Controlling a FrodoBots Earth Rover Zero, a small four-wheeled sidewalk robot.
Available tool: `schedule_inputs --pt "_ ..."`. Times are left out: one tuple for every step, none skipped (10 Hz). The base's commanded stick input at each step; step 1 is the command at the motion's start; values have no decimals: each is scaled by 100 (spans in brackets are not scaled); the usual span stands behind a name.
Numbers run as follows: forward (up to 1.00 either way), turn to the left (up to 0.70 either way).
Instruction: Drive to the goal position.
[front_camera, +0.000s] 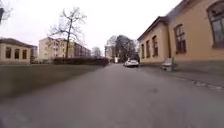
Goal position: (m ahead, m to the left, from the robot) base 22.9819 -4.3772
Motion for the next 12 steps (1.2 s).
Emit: schedule_inputs --pt "100 0" --pt "100 0" --pt "100 0" --pt "100 0" --pt "100 0" --pt "100 0" --pt "100 0" --pt "100 0" --pt "100 0" --pt "100 0" --pt "100 0" --pt "100 0"
